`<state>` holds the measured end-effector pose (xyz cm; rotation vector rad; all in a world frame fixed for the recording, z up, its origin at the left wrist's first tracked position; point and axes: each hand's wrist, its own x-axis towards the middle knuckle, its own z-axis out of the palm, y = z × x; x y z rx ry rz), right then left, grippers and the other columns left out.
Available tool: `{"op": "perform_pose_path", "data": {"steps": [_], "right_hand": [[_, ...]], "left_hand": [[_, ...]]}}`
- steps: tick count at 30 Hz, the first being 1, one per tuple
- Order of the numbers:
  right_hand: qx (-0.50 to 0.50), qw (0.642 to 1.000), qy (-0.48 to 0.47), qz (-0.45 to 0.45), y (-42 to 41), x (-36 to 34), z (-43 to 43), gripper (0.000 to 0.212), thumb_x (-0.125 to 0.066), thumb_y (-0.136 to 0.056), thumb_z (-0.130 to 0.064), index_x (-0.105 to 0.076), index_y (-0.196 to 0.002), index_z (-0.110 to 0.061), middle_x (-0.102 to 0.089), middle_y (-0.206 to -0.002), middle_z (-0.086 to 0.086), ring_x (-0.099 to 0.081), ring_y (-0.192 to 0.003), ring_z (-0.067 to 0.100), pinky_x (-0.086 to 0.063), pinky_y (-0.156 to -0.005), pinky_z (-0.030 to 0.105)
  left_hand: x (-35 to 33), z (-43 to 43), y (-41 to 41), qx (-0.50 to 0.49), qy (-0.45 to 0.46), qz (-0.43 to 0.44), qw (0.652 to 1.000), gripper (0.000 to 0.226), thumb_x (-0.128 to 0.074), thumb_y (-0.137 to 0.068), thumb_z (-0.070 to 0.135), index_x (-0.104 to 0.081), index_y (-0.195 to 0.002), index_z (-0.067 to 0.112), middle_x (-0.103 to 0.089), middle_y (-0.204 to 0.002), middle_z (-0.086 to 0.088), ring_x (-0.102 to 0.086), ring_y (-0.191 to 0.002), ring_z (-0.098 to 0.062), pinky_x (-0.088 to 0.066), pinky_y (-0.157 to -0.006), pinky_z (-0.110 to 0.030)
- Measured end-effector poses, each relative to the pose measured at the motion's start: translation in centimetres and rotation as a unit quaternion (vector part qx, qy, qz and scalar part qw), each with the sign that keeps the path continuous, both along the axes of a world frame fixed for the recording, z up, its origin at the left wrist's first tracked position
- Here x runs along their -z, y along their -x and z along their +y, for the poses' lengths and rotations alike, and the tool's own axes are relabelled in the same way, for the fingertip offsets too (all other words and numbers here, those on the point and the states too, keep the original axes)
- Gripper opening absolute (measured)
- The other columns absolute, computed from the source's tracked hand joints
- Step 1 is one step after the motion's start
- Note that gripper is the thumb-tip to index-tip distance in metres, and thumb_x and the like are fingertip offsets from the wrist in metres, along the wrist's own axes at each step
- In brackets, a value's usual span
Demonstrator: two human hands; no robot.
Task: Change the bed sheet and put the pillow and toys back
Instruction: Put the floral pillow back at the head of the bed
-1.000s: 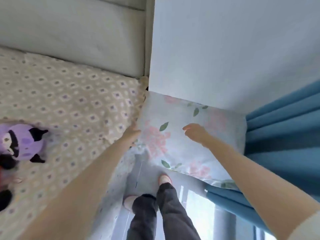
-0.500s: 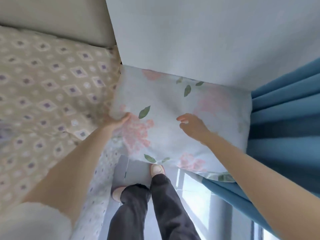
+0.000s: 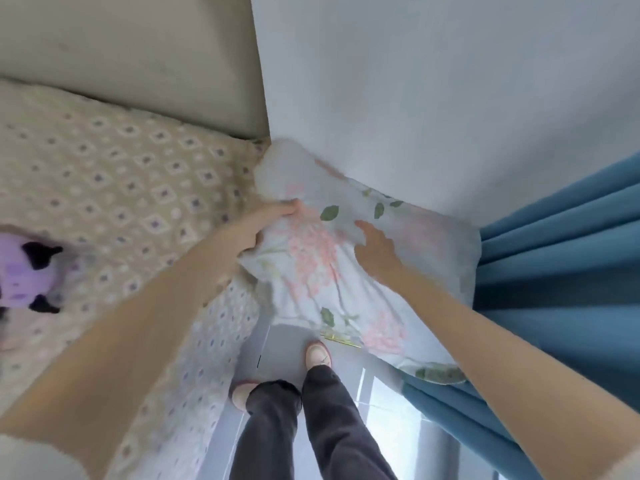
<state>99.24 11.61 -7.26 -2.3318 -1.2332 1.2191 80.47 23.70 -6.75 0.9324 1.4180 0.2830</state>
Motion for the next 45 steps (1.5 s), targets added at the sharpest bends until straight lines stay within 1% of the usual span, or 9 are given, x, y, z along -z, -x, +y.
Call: {"op": "perform_pose_path", "data": {"steps": [5,13,17,21,25,29,36,41,45], "right_hand": [[0.074,0.991,-0.108,-0.028,1.0,-8.0,4.9,0.042,-0.037,-0.096,-0.011,-0.04,-0.138,-0.016,-0.048,-0.119,0.008,-0.047,-0.109,0.023,-0.037,-0.1,0.045],[-0.104,0.986,-0.129,0.021,9.5,-19.4,13.2,0.096,-0.065,-0.086,-0.016,0.003,-0.154,-0.02,-0.023,-0.154,0.012,-0.027,-0.139,0.035,-0.032,-0.111,0.046],[-0.161,0.968,-0.174,0.08,16.7,-23.4,16.6,0.101,-0.076,-0.066,0.0,-0.019,-0.148,-0.015,-0.035,-0.143,0.011,-0.035,-0.133,0.034,-0.041,-0.103,0.048],[-0.22,0.946,-0.176,0.161,24.5,-26.2,18.9,0.069,-0.075,-0.074,-0.011,-0.037,-0.132,-0.017,-0.027,-0.146,0.004,-0.022,-0.141,0.029,-0.049,-0.093,0.041],[-0.262,0.921,-0.173,0.232,32.7,-26.8,19.4,0.05,-0.072,-0.075,-0.008,-0.038,-0.11,-0.019,-0.049,-0.111,0.001,-0.055,-0.099,0.024,-0.05,-0.07,0.038],[-0.191,0.913,-0.165,0.32,38.3,-25.3,18.6,0.083,-0.066,-0.076,0.006,-0.02,-0.139,-0.025,-0.044,-0.104,-0.009,-0.048,-0.101,0.02,-0.049,-0.061,0.031],[-0.37,0.888,-0.141,0.235,47.9,-23.8,15.9,0.034,-0.053,-0.081,-0.007,-0.056,-0.114,-0.014,-0.064,-0.095,0.006,-0.062,-0.08,0.025,-0.047,-0.05,0.026],[-0.514,0.816,-0.252,0.077,56.0,-22.8,12.6,0.054,-0.05,-0.081,-0.017,-0.046,-0.135,-0.017,-0.057,-0.13,0.012,-0.055,-0.114,0.034,-0.046,-0.089,0.039],[-0.571,0.778,-0.241,0.103,61.9,-21.7,9.2,0.041,-0.05,-0.081,-0.029,-0.048,-0.122,-0.021,-0.062,-0.118,0.013,-0.058,-0.108,0.035,-0.047,-0.083,0.039]], "left_hand": [[-12.7,0.4,1.8,0.052,-0.006,-0.104,0.993,0.032,-0.068,-0.086,0.023,-0.065,-0.113,0.007,-0.073,-0.097,-0.004,-0.071,-0.08,-0.014,-0.058,-0.071,-0.023],[-30.3,0.8,15.4,0.061,-0.212,-0.031,0.975,0.042,-0.085,-0.065,0.024,-0.07,-0.104,0.017,-0.074,-0.099,-0.001,-0.072,-0.088,-0.017,-0.058,-0.07,-0.027],[-35.3,-0.3,22.7,0.052,-0.279,0.013,0.959,0.054,-0.084,-0.062,0.034,-0.065,-0.112,0.03,-0.07,-0.113,0.008,-0.066,-0.103,-0.011,-0.053,-0.087,-0.029],[-38.4,-2.0,29.6,0.011,-0.332,0.043,0.942,0.042,-0.078,-0.077,0.025,-0.058,-0.109,0.042,-0.065,-0.103,0.026,-0.063,-0.089,0.013,-0.05,-0.069,-0.007],[-39.6,-4.3,35.4,-0.031,-0.342,0.018,0.939,0.038,-0.072,-0.081,0.011,-0.057,-0.103,0.038,-0.07,-0.089,0.027,-0.065,-0.081,0.011,-0.05,-0.061,-0.007],[-39.2,-7.2,40.1,-0.068,-0.32,-0.054,0.943,0.043,-0.077,-0.073,0.02,-0.062,-0.113,0.031,-0.071,-0.11,0.007,-0.068,-0.101,-0.012,-0.055,-0.073,-0.022],[-35.8,-14.5,47.2,-0.28,-0.32,-0.036,0.904,0.041,-0.079,-0.066,0.022,-0.067,-0.106,0.021,-0.074,-0.099,0.003,-0.071,-0.091,-0.014,-0.056,-0.074,-0.025],[-31.3,-22.8,51.1,-0.492,-0.244,-0.147,0.823,0.032,-0.072,-0.075,0.022,-0.072,-0.105,0.01,-0.072,-0.105,-0.013,-0.07,-0.094,-0.026,-0.058,-0.071,-0.034],[-26.3,-31.0,52.9,-0.613,-0.186,-0.053,0.766,0.041,-0.079,-0.069,0.029,-0.073,-0.104,0.009,-0.073,-0.102,-0.013,-0.071,-0.089,-0.024,-0.056,-0.071,-0.029]]}}
